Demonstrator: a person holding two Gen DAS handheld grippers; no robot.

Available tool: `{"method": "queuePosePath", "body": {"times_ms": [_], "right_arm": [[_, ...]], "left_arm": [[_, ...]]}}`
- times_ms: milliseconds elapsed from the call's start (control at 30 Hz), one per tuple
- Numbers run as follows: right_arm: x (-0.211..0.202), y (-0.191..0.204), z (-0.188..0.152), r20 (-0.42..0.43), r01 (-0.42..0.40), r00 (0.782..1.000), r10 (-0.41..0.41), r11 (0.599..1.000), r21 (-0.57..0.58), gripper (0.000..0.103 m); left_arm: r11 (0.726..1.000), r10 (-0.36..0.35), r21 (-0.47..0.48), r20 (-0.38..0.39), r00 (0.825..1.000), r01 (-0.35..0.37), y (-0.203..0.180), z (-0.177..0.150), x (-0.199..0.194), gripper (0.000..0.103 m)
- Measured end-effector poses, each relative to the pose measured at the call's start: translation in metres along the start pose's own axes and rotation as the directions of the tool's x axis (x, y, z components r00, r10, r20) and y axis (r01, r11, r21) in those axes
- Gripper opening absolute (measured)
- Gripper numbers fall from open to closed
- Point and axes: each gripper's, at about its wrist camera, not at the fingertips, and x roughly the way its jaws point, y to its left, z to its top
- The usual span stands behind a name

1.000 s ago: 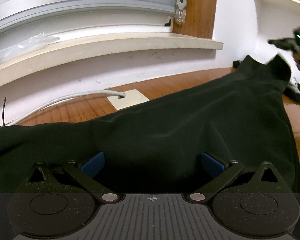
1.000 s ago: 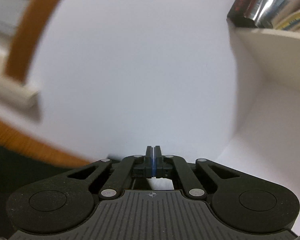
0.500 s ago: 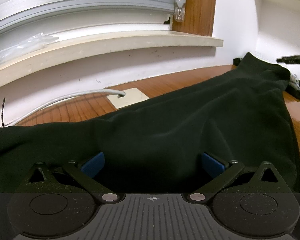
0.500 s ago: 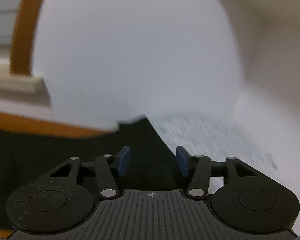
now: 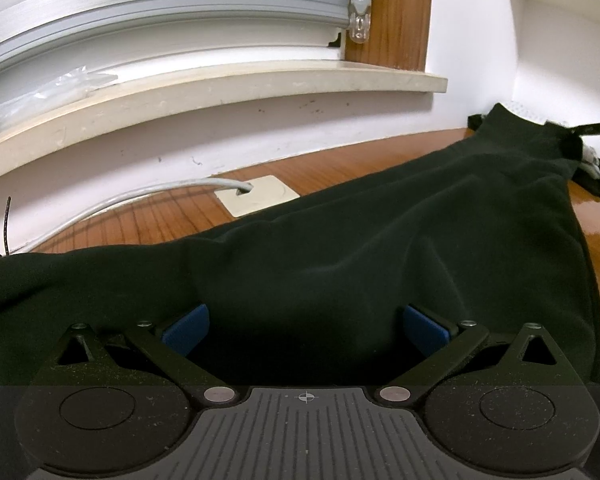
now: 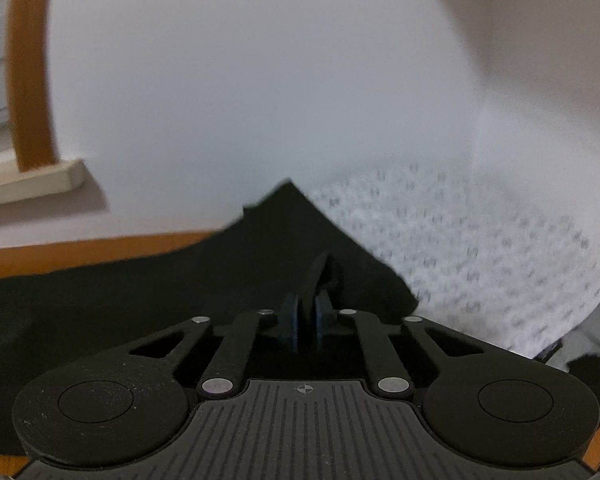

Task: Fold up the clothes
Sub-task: 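Grasp the trousers leg with the right gripper and lift it toward the bed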

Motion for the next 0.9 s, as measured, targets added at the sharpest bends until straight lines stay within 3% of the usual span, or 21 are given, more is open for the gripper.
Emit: {"method": "queuePosePath", "body": {"times_ms": [100,267,400,467,533,567,600,767,900], "right_arm": [[-0.015,0.006,0.014,0.094,0.011,0.996,-0.01,1.0,-0.012,0.007],[0.011,0.029,0.063,0.175,0.042,0.984,-0.03,0.997,-0.066,0.007],[0.05,0.043,0.099,0.193,0.047,0.98,-0.037,0.998,-0.048,0.007],[0.077,0.05,0.103,0.15,0.089,0.985,-0.08,0.995,-0.05,0.008],[0.097,0.05,0.097,0.09,0.1,0.991,-0.097,0.995,-0.027,0.016],[0.103,0.051,0.091,0.076,0.107,0.991,-0.105,0.994,-0.018,0.028],[0.103,0.05,0.084,0.073,0.097,0.993,-0.095,0.995,-0.012,0.047],[0.083,0.047,0.045,0.059,0.031,0.998,-0.031,1.0,-0.004,0.053],[0.062,0.049,0.013,0.058,-0.046,0.997,0.044,0.998,0.038,0.064]], "left_arm": [[1.0,-0.001,-0.001,0.002,1.0,0.001,0.0,0.0,0.0,0.103],[1.0,0.019,-0.018,0.03,0.999,-0.019,0.002,-0.001,-0.006,0.103],[0.997,0.058,-0.062,0.069,0.996,-0.054,0.009,-0.001,-0.014,0.103],[0.995,0.056,-0.085,0.075,0.996,-0.049,0.013,0.0,-0.015,0.103],[0.995,0.051,-0.09,0.069,0.996,-0.045,0.014,0.0,-0.014,0.103],[0.995,0.051,-0.085,0.064,0.997,-0.046,0.014,0.0,-0.013,0.103],[0.996,0.051,-0.08,0.06,0.997,-0.047,0.013,0.001,-0.012,0.103],[0.997,0.059,-0.047,0.033,0.998,-0.057,0.009,0.002,-0.007,0.103],[0.998,0.057,-0.02,0.036,0.998,-0.056,0.003,0.01,-0.004,0.103]]}}
